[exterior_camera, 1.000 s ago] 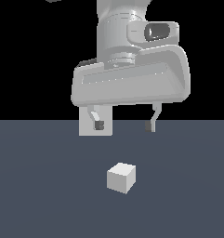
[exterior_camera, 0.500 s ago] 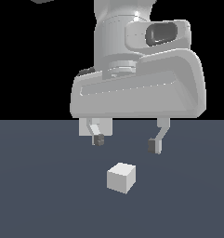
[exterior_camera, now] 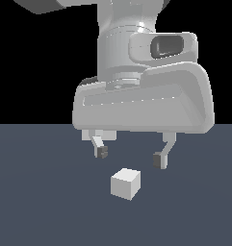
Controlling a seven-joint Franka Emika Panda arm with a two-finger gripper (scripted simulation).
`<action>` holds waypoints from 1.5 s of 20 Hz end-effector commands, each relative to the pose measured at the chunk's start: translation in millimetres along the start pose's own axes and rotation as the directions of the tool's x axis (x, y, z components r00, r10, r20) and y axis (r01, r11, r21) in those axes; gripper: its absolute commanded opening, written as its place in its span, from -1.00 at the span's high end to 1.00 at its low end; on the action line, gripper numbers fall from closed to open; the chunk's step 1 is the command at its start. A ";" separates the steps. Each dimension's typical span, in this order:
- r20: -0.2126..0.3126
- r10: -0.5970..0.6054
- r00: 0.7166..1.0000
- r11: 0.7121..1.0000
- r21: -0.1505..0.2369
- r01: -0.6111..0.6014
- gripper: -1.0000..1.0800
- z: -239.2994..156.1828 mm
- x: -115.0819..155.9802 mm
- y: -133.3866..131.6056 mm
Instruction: Plug the charger into the wall socket.
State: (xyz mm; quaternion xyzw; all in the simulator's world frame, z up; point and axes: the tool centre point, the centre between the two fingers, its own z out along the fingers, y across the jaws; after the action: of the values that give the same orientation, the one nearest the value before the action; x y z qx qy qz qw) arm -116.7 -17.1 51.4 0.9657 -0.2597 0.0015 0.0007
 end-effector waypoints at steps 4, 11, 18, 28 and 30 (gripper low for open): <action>0.001 0.003 1.000 1.000 0.000 -0.003 -0.92 23.8 -1.1 0.4; 0.001 0.004 1.000 1.000 0.001 -0.004 -0.92 39.3 -1.2 -0.1; 0.001 0.004 1.000 1.000 0.001 -0.004 1.00 39.6 -1.2 -0.1; 0.000 -0.015 1.000 1.000 0.000 0.015 1.00 35.1 2.2 -4.8; 0.000 -0.033 0.999 0.999 0.000 0.033 1.00 31.1 5.4 -9.2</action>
State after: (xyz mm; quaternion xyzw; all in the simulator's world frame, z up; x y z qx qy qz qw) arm -111.1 -13.6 17.2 0.9683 -0.2498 0.0009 0.0007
